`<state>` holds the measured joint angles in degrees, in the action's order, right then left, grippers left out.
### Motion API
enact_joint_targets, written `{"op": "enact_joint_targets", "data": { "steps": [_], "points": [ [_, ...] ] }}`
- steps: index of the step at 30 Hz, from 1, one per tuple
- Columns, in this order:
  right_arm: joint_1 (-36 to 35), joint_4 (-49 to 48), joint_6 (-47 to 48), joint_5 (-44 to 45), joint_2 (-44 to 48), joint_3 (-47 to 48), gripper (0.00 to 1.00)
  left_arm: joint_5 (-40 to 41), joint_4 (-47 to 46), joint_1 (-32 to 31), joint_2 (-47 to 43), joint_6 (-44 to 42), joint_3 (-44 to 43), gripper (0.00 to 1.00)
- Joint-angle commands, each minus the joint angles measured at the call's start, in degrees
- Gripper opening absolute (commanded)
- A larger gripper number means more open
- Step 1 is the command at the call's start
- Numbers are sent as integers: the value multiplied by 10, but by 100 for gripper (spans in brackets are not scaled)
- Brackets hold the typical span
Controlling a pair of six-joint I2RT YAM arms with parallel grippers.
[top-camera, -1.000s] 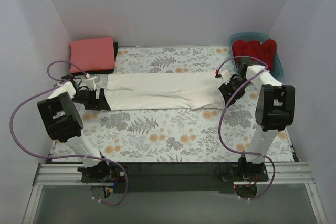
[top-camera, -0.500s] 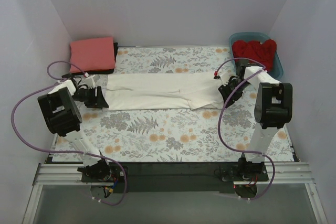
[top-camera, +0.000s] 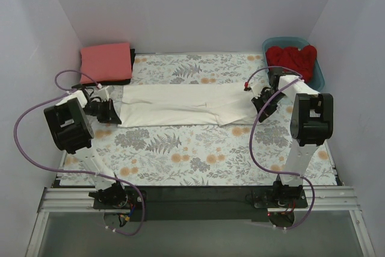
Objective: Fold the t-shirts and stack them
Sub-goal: Fold the tshirt
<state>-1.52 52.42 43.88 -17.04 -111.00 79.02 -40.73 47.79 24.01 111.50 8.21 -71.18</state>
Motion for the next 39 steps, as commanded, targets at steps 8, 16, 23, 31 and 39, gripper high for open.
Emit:
{"op": "enact_joint_targets", "data": {
  "steps": [8,16,23,31,39],
  "points": [
    [6,86,24,59,22,38,1,70,54,13,-8,-64,-63,0],
    [6,153,29,43,21,51,1,110,74,18,-33,-121,-39,0],
    [6,135,-1,27,-46,59,1,108,61,23,-11,-108,-34,0],
    [4,130,-18,20,-18,55,38,-4,113,22,-44,-133,-82,52],
    [9,145,-49,-1,70,108,54,-154,120,-68,-151,-107,-172,66]
  ]
}}
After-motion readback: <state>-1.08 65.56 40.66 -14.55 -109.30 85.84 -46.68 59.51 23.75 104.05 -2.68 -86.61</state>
